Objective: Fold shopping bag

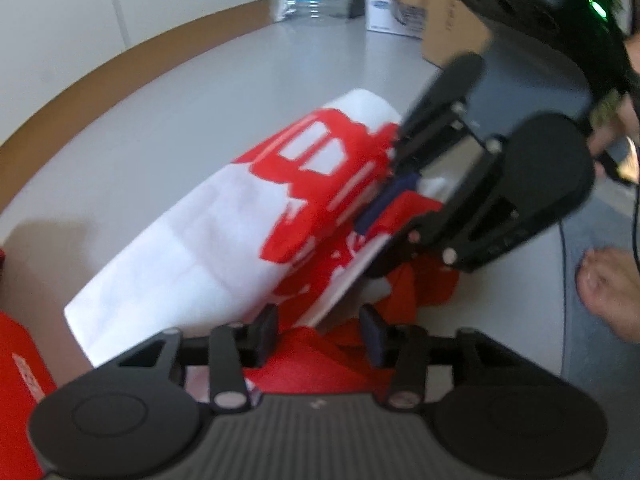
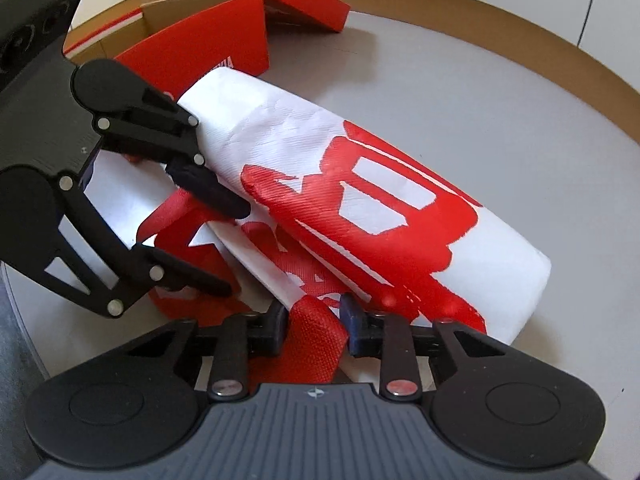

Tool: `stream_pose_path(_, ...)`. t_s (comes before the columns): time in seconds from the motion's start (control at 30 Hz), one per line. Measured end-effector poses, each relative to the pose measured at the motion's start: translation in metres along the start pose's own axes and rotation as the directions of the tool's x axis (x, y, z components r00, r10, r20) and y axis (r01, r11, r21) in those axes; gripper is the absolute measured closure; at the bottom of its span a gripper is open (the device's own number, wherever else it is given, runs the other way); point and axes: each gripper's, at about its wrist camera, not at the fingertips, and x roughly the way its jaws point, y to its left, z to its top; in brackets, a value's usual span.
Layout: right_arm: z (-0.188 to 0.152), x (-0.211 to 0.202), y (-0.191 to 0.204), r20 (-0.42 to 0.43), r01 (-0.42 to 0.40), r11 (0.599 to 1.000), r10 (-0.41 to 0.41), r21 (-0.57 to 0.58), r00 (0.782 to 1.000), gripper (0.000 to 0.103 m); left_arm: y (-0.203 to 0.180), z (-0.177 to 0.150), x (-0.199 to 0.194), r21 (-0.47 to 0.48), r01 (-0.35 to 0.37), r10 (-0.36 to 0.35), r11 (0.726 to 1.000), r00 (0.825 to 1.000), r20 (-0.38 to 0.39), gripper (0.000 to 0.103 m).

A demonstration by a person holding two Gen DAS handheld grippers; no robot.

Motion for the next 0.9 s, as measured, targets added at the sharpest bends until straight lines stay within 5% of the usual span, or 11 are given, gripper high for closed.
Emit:
stream_pose_path(0.3, 0.003, -0.011, 0.009, 0.033, -0.041, 0.999, 0.042, -0.026, 0.999, 0.071, 0.033, -0.009, -0.016, -0.136, 0.040, -0.045, 0.990, 0.999, -0.031, 0.074)
stream_pose_path(0.37, 0.003, -0.013, -0.004, 0.053, -0.078, 0.993, 0.073, 0.094, 0.996, 0.075, 0.036, -0.011, -0.020, -0.137, 0.047, -0.051, 0.989, 0.998, -0.031, 0.074)
stream_pose_path(0.47, -0.004, -0.012, -0.037, 0.077, -0.168, 0.920, 0.151, 0.354, 0.986, 0.075, 0.040, -0.012, -0.036, -0.130, 0.066, -0.064, 0.989, 0.998, 0.023, 0.074)
stream_pose_path(0.6, -0.011, 0.001, -0.062, 0.048, -0.174, 0.856, 0.172, 0.487, 0.984, 0.075, 0.035, -0.013, -0.051, -0.064, 0.038, -0.031, 0.997, 0.994, 0.105, 0.075)
stream_pose_path(0.67, -0.020, 0.008, -0.070, 0.042, -0.179, 0.834, 0.185, 0.521, 0.982, 0.075, 0.009, 0.025, -0.026, -0.063, 0.035, -0.028, 0.997, 0.994, 0.108, 0.075)
stream_pose_path(0.9, -0.007, 0.020, -0.052, 0.012, -0.153, 0.872, 0.166, 0.465, 0.986, 0.075, 0.033, 0.028, 0.000, -0.070, -0.009, 0.016, 0.997, 0.995, 0.101, 0.077)
